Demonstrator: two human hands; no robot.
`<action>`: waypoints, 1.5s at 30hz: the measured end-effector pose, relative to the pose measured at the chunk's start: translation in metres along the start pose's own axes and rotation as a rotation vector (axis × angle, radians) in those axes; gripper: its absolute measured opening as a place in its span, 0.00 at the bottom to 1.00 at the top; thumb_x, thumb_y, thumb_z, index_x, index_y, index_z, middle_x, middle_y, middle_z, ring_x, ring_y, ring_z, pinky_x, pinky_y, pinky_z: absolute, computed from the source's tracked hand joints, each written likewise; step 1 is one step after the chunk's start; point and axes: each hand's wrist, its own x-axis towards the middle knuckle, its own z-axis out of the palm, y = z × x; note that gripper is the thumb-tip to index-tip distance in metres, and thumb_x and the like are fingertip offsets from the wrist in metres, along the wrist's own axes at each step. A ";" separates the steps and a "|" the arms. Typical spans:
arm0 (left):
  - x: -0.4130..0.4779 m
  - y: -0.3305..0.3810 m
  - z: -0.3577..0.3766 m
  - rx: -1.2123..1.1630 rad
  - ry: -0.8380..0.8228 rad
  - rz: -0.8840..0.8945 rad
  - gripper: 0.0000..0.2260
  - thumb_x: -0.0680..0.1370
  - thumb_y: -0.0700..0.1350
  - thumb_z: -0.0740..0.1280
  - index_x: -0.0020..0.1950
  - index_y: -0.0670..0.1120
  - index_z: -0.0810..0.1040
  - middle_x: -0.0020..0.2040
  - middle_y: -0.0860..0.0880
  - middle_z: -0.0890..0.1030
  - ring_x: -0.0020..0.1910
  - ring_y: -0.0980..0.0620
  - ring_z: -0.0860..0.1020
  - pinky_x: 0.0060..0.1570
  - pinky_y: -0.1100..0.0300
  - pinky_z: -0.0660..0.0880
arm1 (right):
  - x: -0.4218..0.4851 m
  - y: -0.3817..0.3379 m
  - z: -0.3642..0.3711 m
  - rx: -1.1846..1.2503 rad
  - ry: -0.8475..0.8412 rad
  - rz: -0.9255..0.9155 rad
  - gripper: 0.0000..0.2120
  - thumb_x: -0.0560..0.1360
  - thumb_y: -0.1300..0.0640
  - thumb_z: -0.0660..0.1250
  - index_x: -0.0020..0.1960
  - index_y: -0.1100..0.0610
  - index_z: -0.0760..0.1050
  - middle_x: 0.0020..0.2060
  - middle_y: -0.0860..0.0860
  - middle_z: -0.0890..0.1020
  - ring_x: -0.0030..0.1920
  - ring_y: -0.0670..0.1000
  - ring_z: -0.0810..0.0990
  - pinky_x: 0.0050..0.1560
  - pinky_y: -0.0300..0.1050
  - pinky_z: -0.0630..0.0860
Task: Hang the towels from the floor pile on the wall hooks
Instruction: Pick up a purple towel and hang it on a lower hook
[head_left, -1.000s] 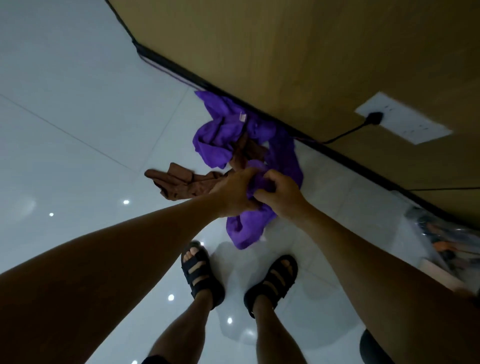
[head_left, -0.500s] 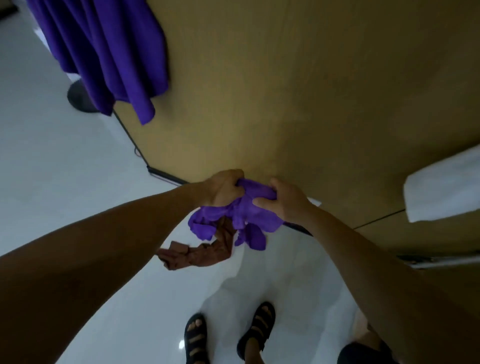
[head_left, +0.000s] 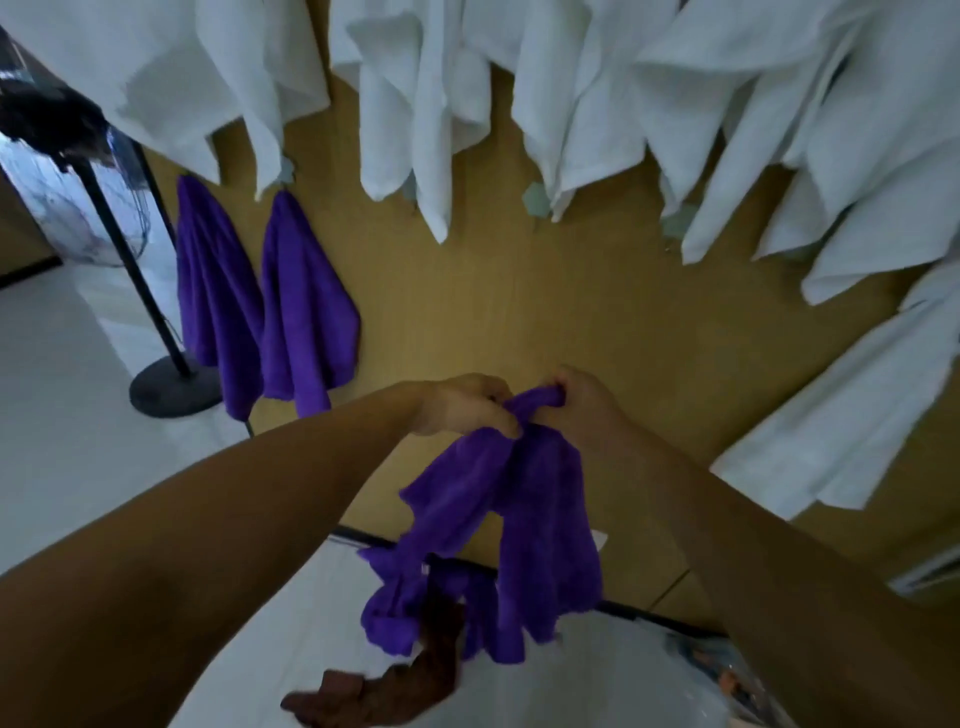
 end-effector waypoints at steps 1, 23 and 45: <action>0.001 0.009 0.000 -0.097 0.042 0.049 0.11 0.67 0.44 0.72 0.47 0.46 0.76 0.39 0.49 0.77 0.37 0.54 0.75 0.35 0.61 0.71 | -0.001 -0.004 -0.005 0.004 0.006 0.006 0.16 0.68 0.61 0.75 0.35 0.49 0.68 0.32 0.47 0.74 0.35 0.47 0.72 0.34 0.37 0.66; 0.036 0.134 0.019 0.150 -0.045 0.220 0.05 0.69 0.45 0.69 0.36 0.45 0.76 0.34 0.52 0.77 0.37 0.53 0.74 0.38 0.61 0.70 | -0.052 0.033 -0.125 0.306 0.286 0.139 0.16 0.70 0.52 0.75 0.36 0.53 0.68 0.30 0.46 0.74 0.33 0.45 0.74 0.36 0.41 0.72; 0.163 0.229 0.123 0.595 0.350 0.742 0.10 0.79 0.48 0.65 0.58 0.47 0.78 0.46 0.57 0.76 0.42 0.62 0.73 0.40 0.72 0.67 | -0.015 0.171 -0.257 -0.089 0.372 -0.037 0.07 0.80 0.53 0.62 0.53 0.54 0.77 0.42 0.44 0.79 0.43 0.44 0.78 0.47 0.36 0.73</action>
